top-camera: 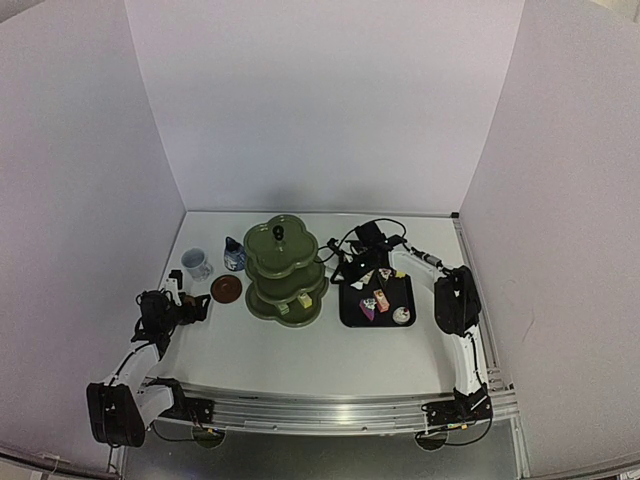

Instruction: Serve the afternoon tea

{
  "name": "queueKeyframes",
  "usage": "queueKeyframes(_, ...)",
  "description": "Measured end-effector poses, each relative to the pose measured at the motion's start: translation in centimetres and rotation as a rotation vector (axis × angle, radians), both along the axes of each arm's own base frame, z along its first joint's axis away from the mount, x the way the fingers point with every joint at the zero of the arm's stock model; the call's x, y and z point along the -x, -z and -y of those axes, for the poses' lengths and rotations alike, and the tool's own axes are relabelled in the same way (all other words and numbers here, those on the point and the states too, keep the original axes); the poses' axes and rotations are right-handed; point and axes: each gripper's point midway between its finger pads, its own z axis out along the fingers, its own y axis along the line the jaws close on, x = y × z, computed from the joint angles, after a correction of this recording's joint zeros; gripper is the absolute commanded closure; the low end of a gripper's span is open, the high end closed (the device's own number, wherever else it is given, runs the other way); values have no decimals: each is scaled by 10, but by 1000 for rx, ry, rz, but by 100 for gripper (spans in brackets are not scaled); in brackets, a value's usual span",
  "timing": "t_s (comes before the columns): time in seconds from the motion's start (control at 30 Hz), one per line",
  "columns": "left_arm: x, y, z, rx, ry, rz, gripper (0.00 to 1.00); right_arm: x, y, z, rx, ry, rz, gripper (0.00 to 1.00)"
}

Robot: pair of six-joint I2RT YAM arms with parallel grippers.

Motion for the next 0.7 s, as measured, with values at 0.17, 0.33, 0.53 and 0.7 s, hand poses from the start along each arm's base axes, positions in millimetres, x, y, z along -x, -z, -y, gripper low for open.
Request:
queueKeyframes(0.17, 0, 1, 0, -4, 5, -3, 1, -3, 0, 1, 4, 24, -4, 69)
queueKeyframes(0.33, 0, 3, 1, -10, 16, -5, 1, -9, 0, 4, 8, 83, -22, 69)
queueKeyframes(0.53, 0, 3, 2, -13, 18, -4, 1, -26, -2, 14, 58, 181, 12, 69)
queueKeyframes(0.7, 0, 3, 2, -13, 18, -4, 1, -42, -5, 22, 93, 277, 44, 69)
